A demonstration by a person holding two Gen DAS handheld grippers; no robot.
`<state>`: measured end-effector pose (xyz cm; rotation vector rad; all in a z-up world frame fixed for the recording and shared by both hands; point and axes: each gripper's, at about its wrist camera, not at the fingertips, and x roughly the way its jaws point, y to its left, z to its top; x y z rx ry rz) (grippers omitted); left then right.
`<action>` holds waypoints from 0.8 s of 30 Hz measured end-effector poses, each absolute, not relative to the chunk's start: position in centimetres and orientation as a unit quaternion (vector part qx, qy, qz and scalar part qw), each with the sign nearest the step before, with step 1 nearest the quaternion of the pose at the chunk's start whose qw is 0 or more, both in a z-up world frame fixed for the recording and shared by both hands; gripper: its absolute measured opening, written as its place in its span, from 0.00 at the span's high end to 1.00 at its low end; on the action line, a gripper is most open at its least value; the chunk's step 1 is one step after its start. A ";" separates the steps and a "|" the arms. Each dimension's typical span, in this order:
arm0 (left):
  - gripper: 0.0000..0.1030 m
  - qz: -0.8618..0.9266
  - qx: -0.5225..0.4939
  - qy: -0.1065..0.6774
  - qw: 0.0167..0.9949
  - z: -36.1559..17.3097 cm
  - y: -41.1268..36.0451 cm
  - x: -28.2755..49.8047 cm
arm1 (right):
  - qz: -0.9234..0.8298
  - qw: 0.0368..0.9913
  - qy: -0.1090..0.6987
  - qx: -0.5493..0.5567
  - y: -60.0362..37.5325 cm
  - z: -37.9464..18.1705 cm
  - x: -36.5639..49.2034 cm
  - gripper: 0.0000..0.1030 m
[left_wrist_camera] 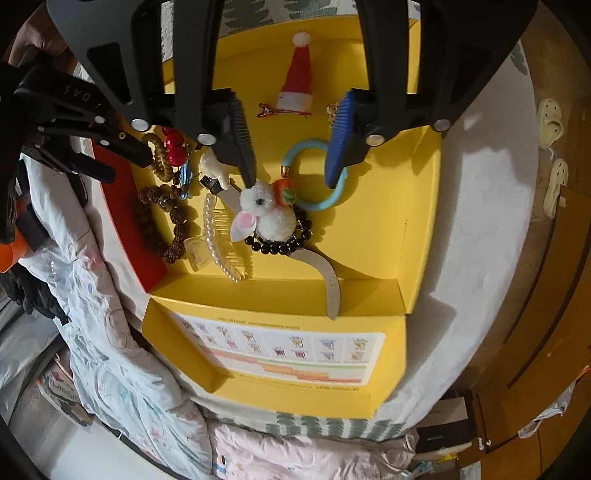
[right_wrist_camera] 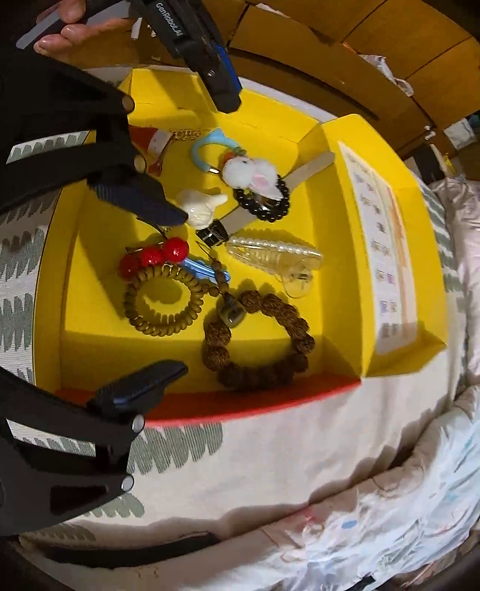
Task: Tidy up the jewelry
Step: 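Open both grippers and pull them back from the box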
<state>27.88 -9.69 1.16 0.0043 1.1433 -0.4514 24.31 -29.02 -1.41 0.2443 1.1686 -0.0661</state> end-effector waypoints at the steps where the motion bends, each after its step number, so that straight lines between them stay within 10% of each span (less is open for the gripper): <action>1: 0.57 -0.210 0.000 0.534 0.819 1.4 -9.5 27.7 | -0.030 0.827 0.548 0.120 -29.2 -1.2 24.2 0.24; 12: 0.23 -0.169 0.000 0.455 0.874 5.1 -8.3 22.7 | -0.009 0.855 0.492 0.162 -28.7 4.3 20.5 0.09; 24: 0.08 -0.090 0.044 0.392 0.914 5.9 -8.5 16.3 | -0.060 0.882 0.455 0.110 -26.3 4.5 14.9 0.03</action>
